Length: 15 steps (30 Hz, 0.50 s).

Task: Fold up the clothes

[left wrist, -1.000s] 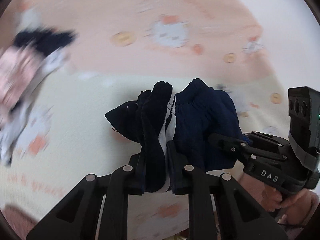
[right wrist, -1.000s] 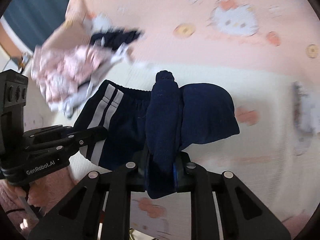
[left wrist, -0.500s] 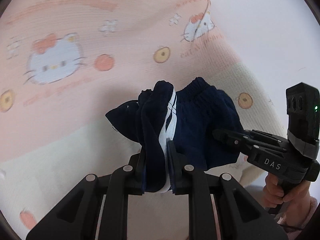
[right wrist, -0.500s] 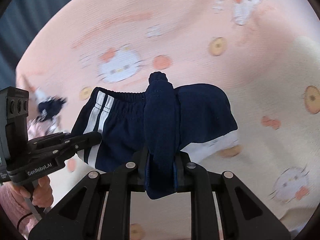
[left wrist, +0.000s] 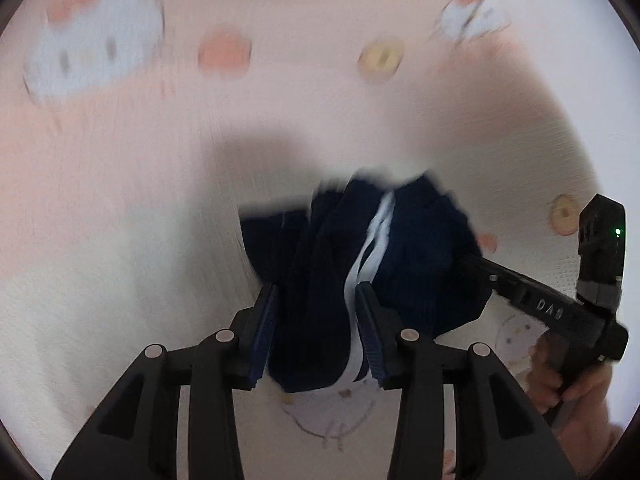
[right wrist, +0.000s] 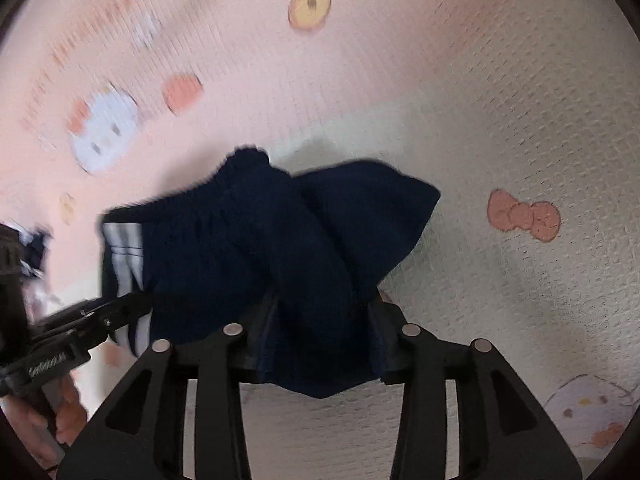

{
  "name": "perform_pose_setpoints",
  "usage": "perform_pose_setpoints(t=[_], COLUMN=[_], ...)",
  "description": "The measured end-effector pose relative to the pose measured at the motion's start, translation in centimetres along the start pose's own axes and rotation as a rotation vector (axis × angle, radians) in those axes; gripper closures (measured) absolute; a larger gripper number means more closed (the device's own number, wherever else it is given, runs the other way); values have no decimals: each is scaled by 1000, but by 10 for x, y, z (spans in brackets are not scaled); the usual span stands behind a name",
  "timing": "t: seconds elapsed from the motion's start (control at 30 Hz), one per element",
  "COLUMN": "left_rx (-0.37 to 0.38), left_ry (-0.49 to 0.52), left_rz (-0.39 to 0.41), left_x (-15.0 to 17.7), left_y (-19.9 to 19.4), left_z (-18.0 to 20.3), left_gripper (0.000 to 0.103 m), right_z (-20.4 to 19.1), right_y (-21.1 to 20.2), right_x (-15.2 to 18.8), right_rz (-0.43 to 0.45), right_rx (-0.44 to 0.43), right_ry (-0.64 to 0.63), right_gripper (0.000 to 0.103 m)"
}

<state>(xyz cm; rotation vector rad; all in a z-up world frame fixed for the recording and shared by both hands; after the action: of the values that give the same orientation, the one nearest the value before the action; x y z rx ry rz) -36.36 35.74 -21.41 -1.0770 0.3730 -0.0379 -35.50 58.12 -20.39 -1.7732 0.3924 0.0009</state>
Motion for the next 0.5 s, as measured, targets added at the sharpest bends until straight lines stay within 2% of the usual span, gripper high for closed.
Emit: perform_pose_setpoints(t=[0.07,0.13,0.2,0.3,0.37,0.43,0.5], left_rx=[-30,-44,-82,-165,-207,-190,-172], left_ry=[96,187,248,301,292,266,268], left_rz=[101,106,64,-15,-46,-57,-55], left_x=[2,5,9,13,14,14,14], left_y=[-23,-25,-8,23,35,33,24], left_z=[12,29,41,48,42,32,28], left_gripper=[69,70,70,70,70,70,70], right_z=[2,-1,-13,-26,-23,-14,-2], right_y=[-23,-34,-35,-23,-7,9,17], right_x=[2,6,9,14,13,9,5], right_rz=[78,115,143,135,95,53,8], right_rx=[10,98,225,235,227,231,181], right_ry=[18,32,4,-31,-25,-15,29], right_gripper=[63,63,66,67,67,67,64])
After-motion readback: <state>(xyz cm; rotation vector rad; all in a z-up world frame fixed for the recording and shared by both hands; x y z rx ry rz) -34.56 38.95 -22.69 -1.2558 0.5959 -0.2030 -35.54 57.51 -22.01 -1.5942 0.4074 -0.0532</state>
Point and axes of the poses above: each gripper's, at about its wrist camera, not at the fingertips, and y roughly the way its jaws point, z to its right, x to its underside, the point moved 3 cm from there along y, roughly the way its jaws point, and after that the axes turned 11 degrees about -z, right-handed, at the moved point
